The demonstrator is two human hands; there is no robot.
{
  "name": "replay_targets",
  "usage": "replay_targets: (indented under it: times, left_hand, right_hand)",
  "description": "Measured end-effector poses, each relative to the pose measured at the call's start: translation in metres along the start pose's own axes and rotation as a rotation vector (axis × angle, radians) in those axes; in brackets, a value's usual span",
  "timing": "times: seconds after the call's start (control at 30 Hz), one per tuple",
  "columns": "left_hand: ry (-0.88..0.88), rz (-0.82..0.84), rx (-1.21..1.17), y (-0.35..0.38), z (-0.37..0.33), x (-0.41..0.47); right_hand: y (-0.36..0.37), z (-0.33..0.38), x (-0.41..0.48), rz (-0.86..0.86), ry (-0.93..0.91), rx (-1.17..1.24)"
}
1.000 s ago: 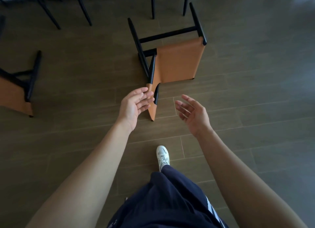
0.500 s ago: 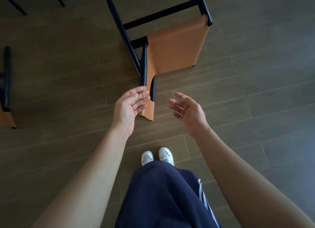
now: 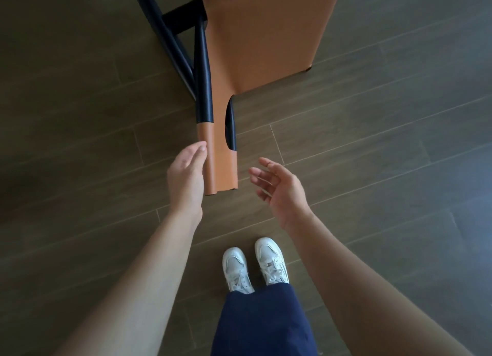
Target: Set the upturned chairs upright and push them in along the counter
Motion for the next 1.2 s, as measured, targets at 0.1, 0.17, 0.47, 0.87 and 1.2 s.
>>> replay_targets:
  times: [0.1,0.17,0.47,0.87,1.2]
  left_hand:
    - [0.008,0.025,0.075,0.007,0.032,0.018]
    - [0.021,0.03,0.111,0.009,0.045,0.027]
    - [0.052,0.093,0.353,0.02,0.086,0.06]
    - [0.058,0.11,0.736,0.031,0.087,0.071]
    - [0.058,0.102,0.59,0.027,0.033,0.084]
  right_hand:
    - [-0.004,-0.025,0.04,-0.015,0.063,0.034]
    - [-0.003,-0.036,0.057,-0.024,0.099,0.052]
    - [0.006,-0.077,0.127,-0.133,0.248,0.103]
    - [0.061,-0.128,0.199,-0.184,0.424,0.369]
    - [0.079,-0.074,0.137,-0.251,0.334,0.559]
Point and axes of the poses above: each hand's wrist, its own x-axis towards the middle knuckle, its own y-axis out of the palm, z = x × y, the point moved 6 cm from there along x, towards the middle knuckle, and after that the axes turned 13 degrees about y, right-handed, at the moved point
